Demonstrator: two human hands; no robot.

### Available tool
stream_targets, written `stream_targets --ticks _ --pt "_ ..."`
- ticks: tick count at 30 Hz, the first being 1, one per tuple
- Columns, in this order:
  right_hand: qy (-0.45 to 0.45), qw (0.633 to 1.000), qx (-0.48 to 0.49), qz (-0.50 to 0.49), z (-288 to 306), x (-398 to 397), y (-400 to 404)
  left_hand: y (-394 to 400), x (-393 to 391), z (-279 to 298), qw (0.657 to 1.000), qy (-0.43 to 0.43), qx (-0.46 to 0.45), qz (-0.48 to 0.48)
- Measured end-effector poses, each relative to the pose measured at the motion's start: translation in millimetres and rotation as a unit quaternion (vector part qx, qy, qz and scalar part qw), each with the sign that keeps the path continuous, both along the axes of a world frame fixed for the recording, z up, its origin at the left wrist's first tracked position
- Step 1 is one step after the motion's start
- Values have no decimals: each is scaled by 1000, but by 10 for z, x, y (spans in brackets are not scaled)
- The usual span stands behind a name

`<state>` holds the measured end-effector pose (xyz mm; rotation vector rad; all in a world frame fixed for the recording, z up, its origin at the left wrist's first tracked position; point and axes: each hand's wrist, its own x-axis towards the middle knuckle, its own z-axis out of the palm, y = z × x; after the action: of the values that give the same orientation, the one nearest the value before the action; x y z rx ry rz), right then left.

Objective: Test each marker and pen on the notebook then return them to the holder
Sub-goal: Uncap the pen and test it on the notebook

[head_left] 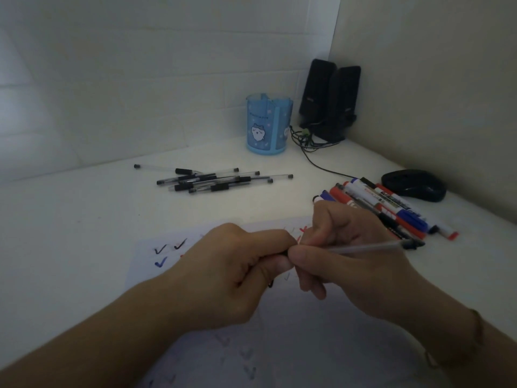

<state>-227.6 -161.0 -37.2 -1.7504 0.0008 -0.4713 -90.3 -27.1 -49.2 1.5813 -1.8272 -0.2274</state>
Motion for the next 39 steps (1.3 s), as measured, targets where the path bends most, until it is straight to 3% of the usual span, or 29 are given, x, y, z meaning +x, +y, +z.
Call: stream_targets --ticks 11,15,18,20,22,33,39 --pt "-9 996 -88 0 33 -62 -84 -12 -18 -14 999 31 -32 18" --pt "-18 998 -31 -45 108 -109 -240 -3 -15 -54 994 83 -14 68" --pt "76 993 34 -87 130 -99 -413 22 48 -62 992 83 -24 89" --pt "157 978 -20 -138 84 -70 -437 28 107 -77 988 121 -25 93" --pt "182 969 -52 -160 29 -50 -427 18 139 -87 984 144 -33 97" --pt "171 950 -151 -216 -65 -14 -466 -41 195 -151 993 2 -47 113" --pt "186 945 -172 -206 -74 -8 -448 -48 221 -171 994 -15 -54 92"
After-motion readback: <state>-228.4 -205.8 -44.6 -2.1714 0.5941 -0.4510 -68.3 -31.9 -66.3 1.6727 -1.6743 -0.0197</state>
